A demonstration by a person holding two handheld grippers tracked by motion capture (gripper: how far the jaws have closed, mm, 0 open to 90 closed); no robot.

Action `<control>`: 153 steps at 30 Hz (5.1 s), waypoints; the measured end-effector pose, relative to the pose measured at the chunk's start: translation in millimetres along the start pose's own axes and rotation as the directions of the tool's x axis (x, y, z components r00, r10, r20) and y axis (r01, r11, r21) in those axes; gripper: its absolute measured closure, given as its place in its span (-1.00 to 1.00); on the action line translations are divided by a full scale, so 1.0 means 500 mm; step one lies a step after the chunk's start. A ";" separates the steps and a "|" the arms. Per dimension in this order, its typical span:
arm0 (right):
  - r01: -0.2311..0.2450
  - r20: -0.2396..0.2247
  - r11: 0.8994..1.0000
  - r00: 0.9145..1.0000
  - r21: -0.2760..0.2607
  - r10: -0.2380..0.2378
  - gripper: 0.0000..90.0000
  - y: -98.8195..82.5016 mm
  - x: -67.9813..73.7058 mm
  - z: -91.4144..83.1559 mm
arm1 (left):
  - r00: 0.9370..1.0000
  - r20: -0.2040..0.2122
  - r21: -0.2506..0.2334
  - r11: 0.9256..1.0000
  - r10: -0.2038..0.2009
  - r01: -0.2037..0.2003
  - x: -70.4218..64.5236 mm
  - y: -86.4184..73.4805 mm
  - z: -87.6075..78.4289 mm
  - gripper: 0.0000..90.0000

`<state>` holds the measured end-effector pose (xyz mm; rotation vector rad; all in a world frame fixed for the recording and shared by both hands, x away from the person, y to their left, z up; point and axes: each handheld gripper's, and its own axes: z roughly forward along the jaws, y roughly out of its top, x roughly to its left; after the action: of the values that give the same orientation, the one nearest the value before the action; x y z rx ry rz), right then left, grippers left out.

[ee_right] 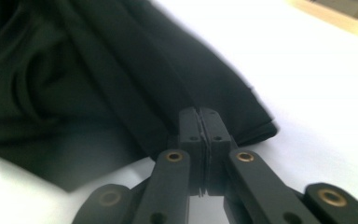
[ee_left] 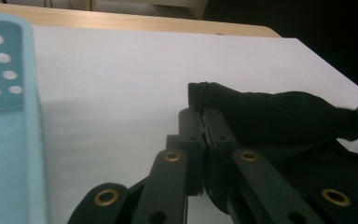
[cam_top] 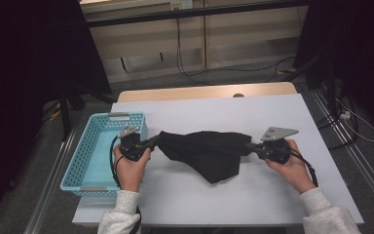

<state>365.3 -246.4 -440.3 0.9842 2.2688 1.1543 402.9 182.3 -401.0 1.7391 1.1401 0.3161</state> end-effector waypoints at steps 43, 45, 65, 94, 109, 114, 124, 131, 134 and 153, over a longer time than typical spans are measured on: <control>-0.029 0.021 1.000 0.999 0.013 0.028 0.94 0.004 -0.020 -0.041 | 0.997 0.074 0.008 1.000 0.011 -0.011 -0.032 -0.005 0.026 0.94; -0.052 0.015 0.999 0.999 -0.015 0.053 0.95 0.001 -0.032 -0.070 | 0.995 0.103 0.007 1.000 0.011 -0.012 -0.043 -0.004 0.034 0.94; -0.135 0.076 0.991 0.988 0.007 0.134 0.70 -0.020 -0.063 -0.021 | 0.998 0.069 0.079 0.997 -0.005 0.000 -0.033 -0.045 0.083 0.94; -0.137 0.029 0.990 0.990 0.018 0.137 0.93 -0.032 -0.070 -0.061 | 0.996 0.085 0.066 0.998 -0.025 0.019 -0.030 -0.037 0.095 0.26; -0.146 0.031 0.989 0.989 0.028 0.145 0.92 -0.044 -0.056 -0.067 | 0.992 0.125 0.183 0.983 -0.015 -0.008 -0.044 -0.039 0.168 0.58; -0.149 0.022 0.989 0.989 0.010 0.148 0.93 -0.042 -0.058 -0.076 | 0.991 0.129 0.143 0.990 -0.024 0.006 -0.045 -0.025 0.135 0.94; -0.162 -0.014 0.983 0.987 -0.082 0.162 0.92 -0.013 -0.056 -0.111 | 0.991 0.131 -0.026 1.000 0.000 0.003 -0.034 0.006 0.062 0.95; -0.191 -0.008 0.979 0.982 -0.067 0.191 0.84 -0.005 -0.064 -0.037 | 0.997 0.077 -0.013 1.000 -0.027 0.028 -0.021 -0.004 0.064 0.95; -0.224 0.005 0.971 0.974 -0.079 0.225 0.84 -0.004 -0.075 -0.012 | 0.997 0.069 -0.008 0.999 -0.031 0.031 -0.019 -0.006 0.069 0.95; -0.227 -0.009 0.971 0.974 -0.081 0.227 0.92 -0.005 -0.074 -0.004 | 0.997 0.068 -0.005 1.000 -0.024 0.024 -0.018 -0.005 0.076 0.95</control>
<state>387.7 -275.7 -439.9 1.2358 2.1310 1.3281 421.6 152.8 -418.4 1.7164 1.1089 0.2434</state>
